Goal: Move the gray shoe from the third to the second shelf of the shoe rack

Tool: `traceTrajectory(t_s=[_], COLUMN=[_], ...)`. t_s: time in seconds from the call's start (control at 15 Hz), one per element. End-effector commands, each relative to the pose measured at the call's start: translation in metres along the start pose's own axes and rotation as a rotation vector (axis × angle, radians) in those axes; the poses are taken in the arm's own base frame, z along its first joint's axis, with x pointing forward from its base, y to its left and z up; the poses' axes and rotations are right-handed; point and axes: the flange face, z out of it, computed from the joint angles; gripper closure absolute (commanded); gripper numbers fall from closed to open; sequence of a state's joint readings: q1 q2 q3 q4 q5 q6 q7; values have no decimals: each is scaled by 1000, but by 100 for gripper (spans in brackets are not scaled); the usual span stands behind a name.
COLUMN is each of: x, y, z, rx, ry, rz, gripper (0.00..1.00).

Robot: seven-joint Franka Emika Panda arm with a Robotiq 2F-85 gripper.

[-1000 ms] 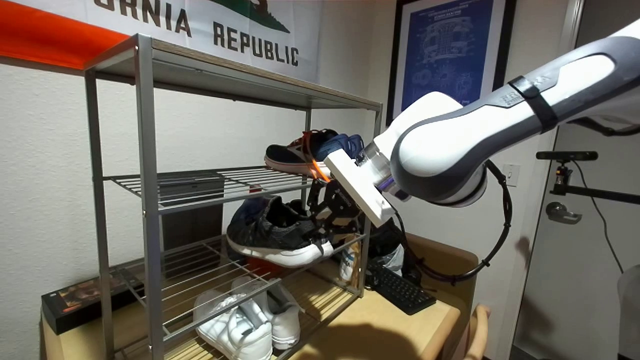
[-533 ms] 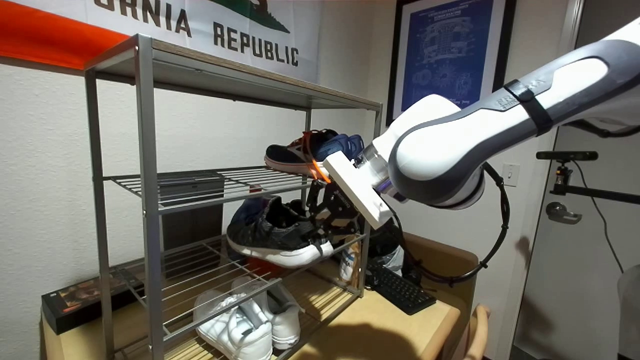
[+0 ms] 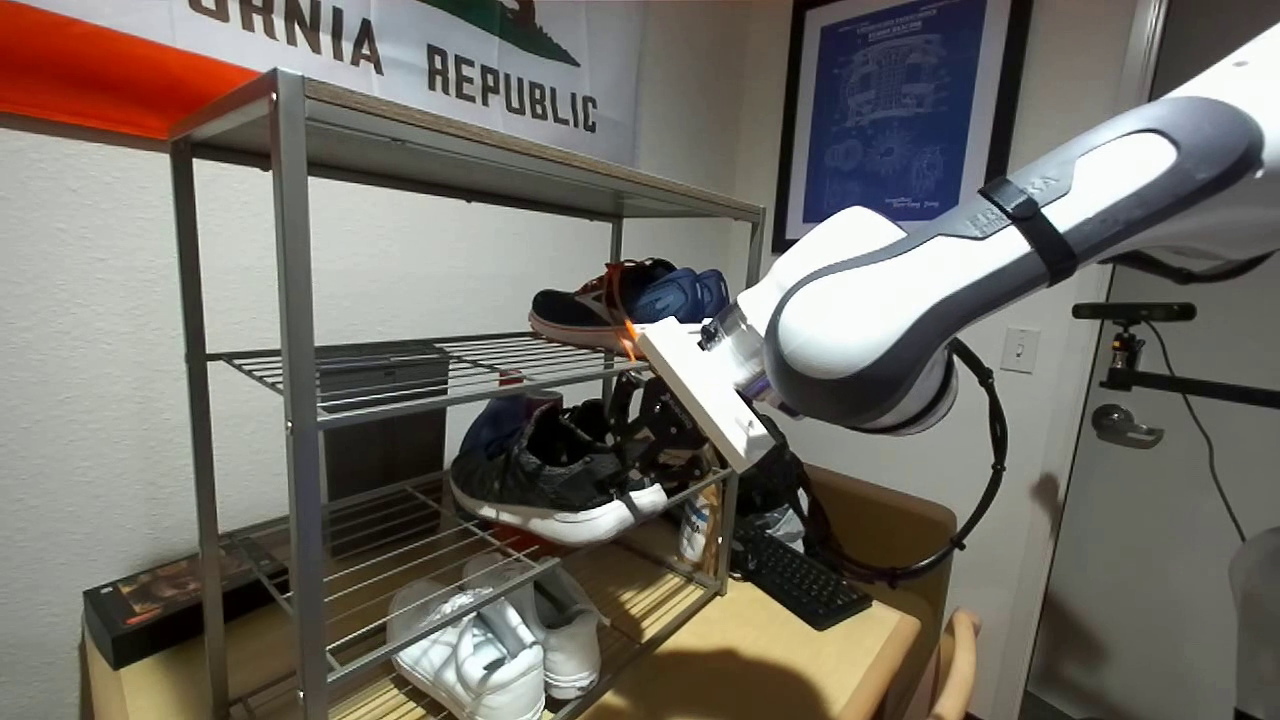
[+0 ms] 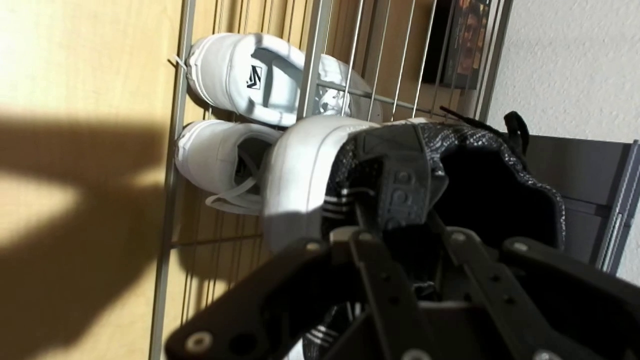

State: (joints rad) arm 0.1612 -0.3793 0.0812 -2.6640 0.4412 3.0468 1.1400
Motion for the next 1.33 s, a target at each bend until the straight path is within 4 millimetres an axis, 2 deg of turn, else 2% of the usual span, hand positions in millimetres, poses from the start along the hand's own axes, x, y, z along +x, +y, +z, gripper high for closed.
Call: traceTrajectory(t_s=[0.0, 0.07, 0.13, 0.2, 0.67, 0.87, 1.27], x=[0, 0, 0, 0, -6, -10, -25], y=[-9, -9, -9, -9, -13, -8, 35], z=[1, 1, 0, 0, -16, -30, -57], rx=[37, 36, 38, 40, 67, 71, -14], ry=[-4, -7, -9, -10, -17, -16, -24], rz=[-1, 0, 4, 7, 7, 27, 90], gripper=[94, 94, 66, 52, 1, 0, 0])
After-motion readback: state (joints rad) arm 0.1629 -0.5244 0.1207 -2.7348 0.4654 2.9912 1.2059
